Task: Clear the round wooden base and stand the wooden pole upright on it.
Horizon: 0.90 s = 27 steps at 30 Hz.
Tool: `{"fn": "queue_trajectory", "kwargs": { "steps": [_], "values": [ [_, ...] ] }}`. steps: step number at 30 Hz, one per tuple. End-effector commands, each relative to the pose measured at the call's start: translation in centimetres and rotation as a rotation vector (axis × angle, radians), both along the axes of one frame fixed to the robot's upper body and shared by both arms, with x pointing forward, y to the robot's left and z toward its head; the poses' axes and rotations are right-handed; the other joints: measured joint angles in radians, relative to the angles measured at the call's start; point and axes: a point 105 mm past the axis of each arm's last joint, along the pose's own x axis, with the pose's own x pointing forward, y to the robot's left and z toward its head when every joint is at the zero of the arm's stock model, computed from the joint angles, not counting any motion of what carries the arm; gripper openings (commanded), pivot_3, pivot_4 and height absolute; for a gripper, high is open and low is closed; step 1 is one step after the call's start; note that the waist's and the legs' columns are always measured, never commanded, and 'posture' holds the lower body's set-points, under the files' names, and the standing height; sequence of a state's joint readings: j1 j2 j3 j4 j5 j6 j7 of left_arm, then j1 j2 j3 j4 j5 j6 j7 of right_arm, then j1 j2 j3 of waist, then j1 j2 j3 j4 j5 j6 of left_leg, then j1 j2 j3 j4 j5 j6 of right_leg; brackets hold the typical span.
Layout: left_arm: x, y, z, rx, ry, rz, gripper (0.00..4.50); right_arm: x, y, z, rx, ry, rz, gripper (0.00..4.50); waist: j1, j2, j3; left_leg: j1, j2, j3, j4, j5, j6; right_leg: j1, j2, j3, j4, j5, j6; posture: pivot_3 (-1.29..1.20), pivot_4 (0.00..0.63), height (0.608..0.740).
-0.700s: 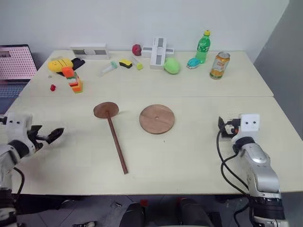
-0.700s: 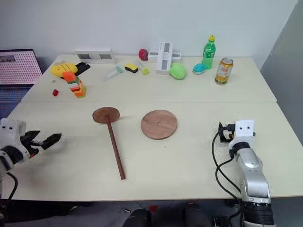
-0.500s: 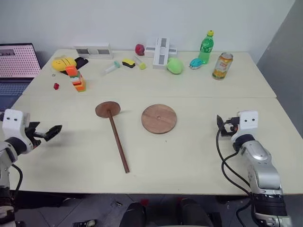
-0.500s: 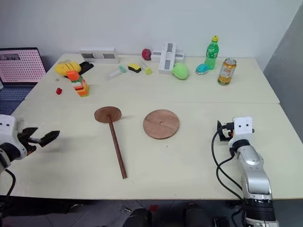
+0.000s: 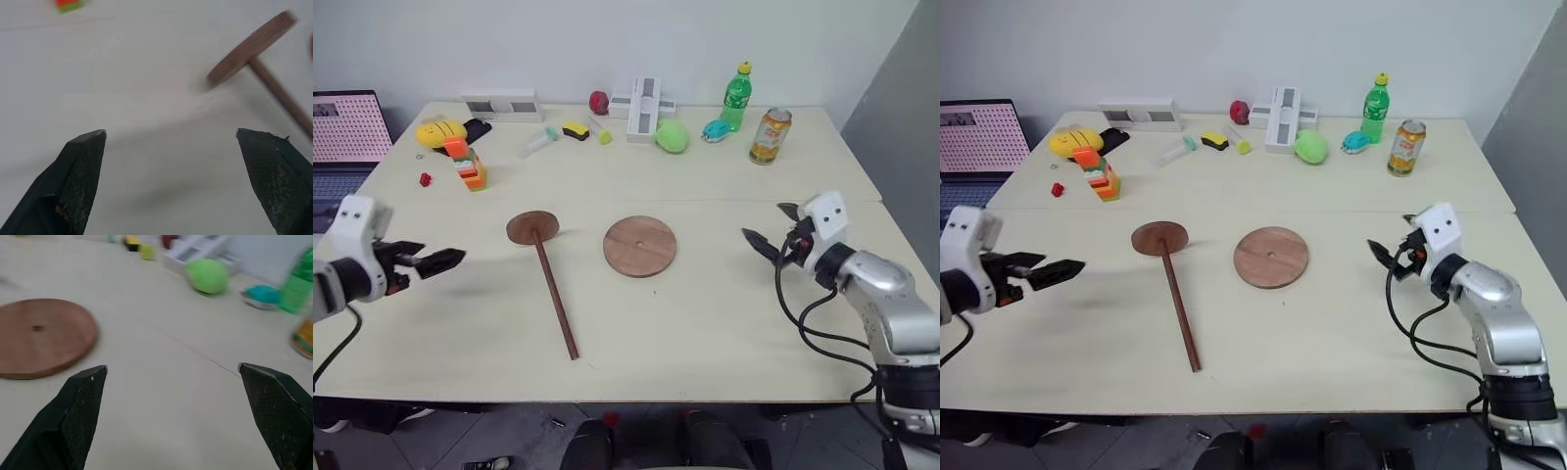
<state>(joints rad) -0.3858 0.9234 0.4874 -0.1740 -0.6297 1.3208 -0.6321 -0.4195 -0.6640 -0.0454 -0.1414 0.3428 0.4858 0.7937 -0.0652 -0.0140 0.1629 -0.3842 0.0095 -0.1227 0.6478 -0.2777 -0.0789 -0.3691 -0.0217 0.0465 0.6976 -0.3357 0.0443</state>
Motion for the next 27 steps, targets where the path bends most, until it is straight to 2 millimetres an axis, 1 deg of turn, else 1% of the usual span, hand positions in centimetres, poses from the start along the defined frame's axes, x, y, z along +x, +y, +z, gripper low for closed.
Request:
{"fn": "queue_trajectory", "kwargs": {
  "steps": [1,3,5,6,7,8,10,11,13,16,19,23,27],
  "values": [
    [-0.5,-1.7,1.7,-0.059,-0.008,0.076,4.44,-0.6,1.2,1.4,-0.007,0.023,0.142,4.50,0.000,-0.001,0.000,0.000,0.000,0.000,0.000,0.000,0.000,0.000,0.000,0.000,0.000,0.000,0.000,0.00,0.150,0.740],
    [0.0,-2.9,0.6,-0.016,0.029,0.082,4.44,-0.4,1.7,1.9,-0.035,0.026,0.202,4.50,-0.003,-0.001,0.000,-0.001,0.000,-0.001,0.001,0.000,0.000,0.000,0.001,-0.001,0.001,0.000,0.000,0.00,0.150,0.740],
    [0.6,-3.5,0.0,0.031,0.024,0.139,4.44,-0.3,2.2,2.4,-0.045,0.036,0.251,4.50,-0.009,-0.001,0.000,0.000,0.001,0.000,0.001,0.000,0.000,0.000,0.000,0.001,0.001,0.000,0.000,0.00,0.150,0.740],
    [1.2,-3.2,-0.2,0.041,0.002,0.244,4.44,-0.5,2.5,2.7,-0.041,0.050,0.289,4.50,-0.009,-0.001,0.000,0.000,0.001,0.000,0.001,0.000,0.000,0.000,0.000,0.001,0.001,0.000,0.000,0.00,0.150,0.740],
    [1.8,-2.8,-1.0,0.017,0.002,0.376,4.44,-0.8,2.8,3.1,-0.043,0.064,0.331,4.50,-0.006,-0.001,0.000,0.000,0.001,-0.001,0.001,0.000,0.000,0.000,0.000,0.000,0.000,0.000,0.000,0.00,0.150,0.740],
    [2.1,-3.0,-1.6,0.006,0.011,0.456,4.44,-1.1,3.1,3.5,-0.043,0.077,0.368,4.50,0.003,-0.001,0.000,0.000,0.000,-0.001,0.002,0.000,0.000,0.000,-0.001,0.000,0.001,0.000,0.000,0.00,0.150,0.740],
    [2.9,-5.1,-2.2,-0.055,0.024,0.503,4.44,-1.5,3.5,4.4,-0.038,0.105,0.420,4.50,0.007,-0.002,0.000,-0.004,0.000,-0.001,0.009,0.000,0.000,0.000,-0.001,-0.001,0.001,0.000,0.000,0.00,0.150,0.740],
    [3.2,-6.4,-2.2,-0.091,0.027,0.525,4.44,-1.7,3.7,4.8,-0.035,0.116,0.437,4.50,0.010,-0.004,0.000,-0.008,0.001,-0.003,0.014,-0.001,0.000,-0.001,0.000,-0.003,0.002,0.000,0.000,0.00,0.150,0.740],
    [3.9,-8.6,-1.9,-0.165,0.042,0.554,4.44,-1.9,4.0,5.6,-0.030,0.132,0.458,4.50,0.020,-0.005,0.000,-0.013,0.000,-0.004,0.016,-0.001,-0.001,-0.004,-0.001,-0.004,0.001,0.001,0.000,0.00,0.150,0.740],
    [4.7,-10.0,-1.0,-0.215,0.076,0.606,4.44,-2.2,4.4,6.3,-0.016,0.156,0.474,4.50,0.036,-0.005,0.001,-0.015,-0.002,-0.003,0.017,0.000,-0.001,-0.004,-0.003,-0.004,0.000,0.001,0.001,0.00,0.150,0.740],
    [5.4,-10.1,-0.1,-0.220,0.105,0.652,4.44,-2.6,4.7,6.8,-0.013,0.163,0.480,4.50,0.036,-0.006,0.001,-0.015,-0.003,-0.003,0.016,0.000,-0.001,-0.004,-0.003,-0.003,-0.001,0.001,0.001,0.00,0.150,0.740],
    [5.5,-9.6,0.1,-0.206,0.144,0.695,4.44,-2.9,4.7,7.0,0.007,0.170,0.469,4.50,0.034,-0.006,0.001,-0.014,-0.003,-0.001,0.015,0.000,-0.001,-0.005,-0.003,-0.002,0.000,0.001,0.001,0.00,0.150,0.740],
    [5.6,-9.6,0.4,-0.186,0.155,0.675,4.44,-3.3,4.7,6.9,0.013,0.170,0.462,4.50,0.036,-0.006,0.001,-0.015,-0.003,-0.001,0.016,0.000,-0.002,-0.005,-0.003,-0.002,0.000,0.001,0.001,0.00,0.150,0.740]
  ]
}}
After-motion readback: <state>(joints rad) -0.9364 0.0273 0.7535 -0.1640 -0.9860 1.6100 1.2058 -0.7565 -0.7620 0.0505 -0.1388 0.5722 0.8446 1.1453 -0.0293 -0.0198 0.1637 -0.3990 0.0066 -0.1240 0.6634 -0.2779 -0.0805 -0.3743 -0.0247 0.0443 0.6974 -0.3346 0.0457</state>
